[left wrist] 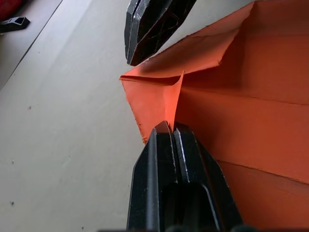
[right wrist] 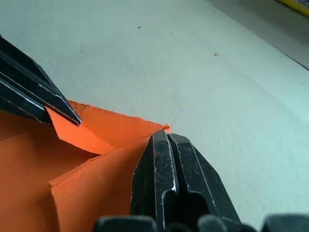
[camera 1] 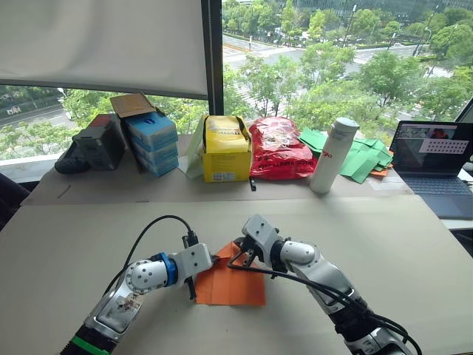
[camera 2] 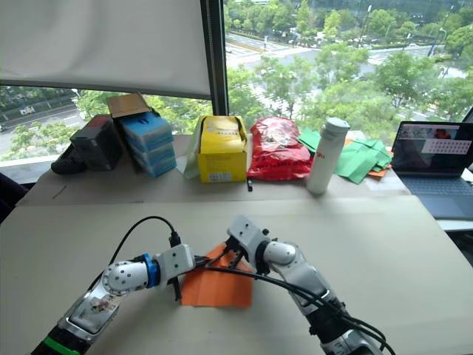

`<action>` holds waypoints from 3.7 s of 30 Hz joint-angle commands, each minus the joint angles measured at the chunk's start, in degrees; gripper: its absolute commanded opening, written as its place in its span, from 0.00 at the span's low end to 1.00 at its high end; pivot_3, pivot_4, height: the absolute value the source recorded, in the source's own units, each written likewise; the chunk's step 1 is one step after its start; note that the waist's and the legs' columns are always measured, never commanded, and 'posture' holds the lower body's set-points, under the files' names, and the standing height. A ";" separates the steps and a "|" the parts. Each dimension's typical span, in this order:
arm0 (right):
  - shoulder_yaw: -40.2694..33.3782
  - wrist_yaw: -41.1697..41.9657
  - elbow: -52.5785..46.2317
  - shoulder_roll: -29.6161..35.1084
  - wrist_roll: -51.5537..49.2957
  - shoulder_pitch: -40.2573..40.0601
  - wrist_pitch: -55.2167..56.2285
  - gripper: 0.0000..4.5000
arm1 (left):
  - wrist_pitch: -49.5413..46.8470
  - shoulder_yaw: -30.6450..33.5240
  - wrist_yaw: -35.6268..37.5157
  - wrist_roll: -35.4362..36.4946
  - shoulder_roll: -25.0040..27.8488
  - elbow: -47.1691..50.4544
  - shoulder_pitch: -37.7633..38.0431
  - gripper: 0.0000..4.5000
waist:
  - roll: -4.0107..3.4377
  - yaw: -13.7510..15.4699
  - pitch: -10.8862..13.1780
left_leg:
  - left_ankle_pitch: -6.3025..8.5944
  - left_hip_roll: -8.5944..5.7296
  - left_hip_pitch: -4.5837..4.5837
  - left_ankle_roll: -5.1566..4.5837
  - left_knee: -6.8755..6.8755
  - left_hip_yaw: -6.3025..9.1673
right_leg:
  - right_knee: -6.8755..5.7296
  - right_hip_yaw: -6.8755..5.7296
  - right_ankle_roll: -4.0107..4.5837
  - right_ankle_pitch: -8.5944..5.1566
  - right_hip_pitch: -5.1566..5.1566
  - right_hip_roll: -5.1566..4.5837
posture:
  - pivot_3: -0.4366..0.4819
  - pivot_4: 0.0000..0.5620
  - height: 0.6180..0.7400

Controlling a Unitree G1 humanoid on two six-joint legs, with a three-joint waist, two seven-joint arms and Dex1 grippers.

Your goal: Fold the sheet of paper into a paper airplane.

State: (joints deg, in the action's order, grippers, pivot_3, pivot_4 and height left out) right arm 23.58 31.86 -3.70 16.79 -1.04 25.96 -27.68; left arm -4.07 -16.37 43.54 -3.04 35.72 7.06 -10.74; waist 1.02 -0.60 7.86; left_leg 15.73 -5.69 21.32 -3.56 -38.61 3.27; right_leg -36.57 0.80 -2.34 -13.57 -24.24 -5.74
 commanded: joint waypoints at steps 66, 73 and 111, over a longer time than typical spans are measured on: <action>3.85 4.50 6.46 -3.93 9.90 1.82 0.67 0.00 | -36.84 -1.67 1.58 12.06 -2.29 -4.28 -8.30 0.01 | 0.02 -0.65 -0.07 | 0.09 0.32 -0.19 0.30 -0.01 -0.01 | -0.14 0.14 0.07 0.03 0.03 0.37 | 0.48 0.27 1.00; 3.84 4.33 6.71 -4.38 9.98 1.82 0.67 0.00 | -36.65 -1.37 2.29 11.95 2.02 0.57 -3.69 0.01 | -0.03 -0.85 -0.09 | 0.17 0.47 -0.25 0.40 0.00 0.00 | -0.15 0.17 0.08 0.03 0.03 0.39 | 0.48 0.27 1.00; 3.55 5.16 6.45 -4.89 9.55 2.54 1.86 0.00 | -34.25 16.38 4.60 27.45 1.84 10.89 1.57 0.01 | 0.10 -1.33 0.00 | 0.24 0.51 -1.02 0.67 0.75 -0.01 | -0.07 0.15 0.37 0.10 0.05 0.49 | 0.48 0.27 1.00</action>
State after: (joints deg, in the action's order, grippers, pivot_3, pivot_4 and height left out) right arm 27.06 37.00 3.03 11.71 8.22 28.88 -25.47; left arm -39.41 1.00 47.30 23.25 37.95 17.22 -9.01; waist 1.11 -1.93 7.85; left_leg 15.98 -5.19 20.32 -2.90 -37.87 3.26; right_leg -36.63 0.95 -1.98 -13.47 -24.18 -5.26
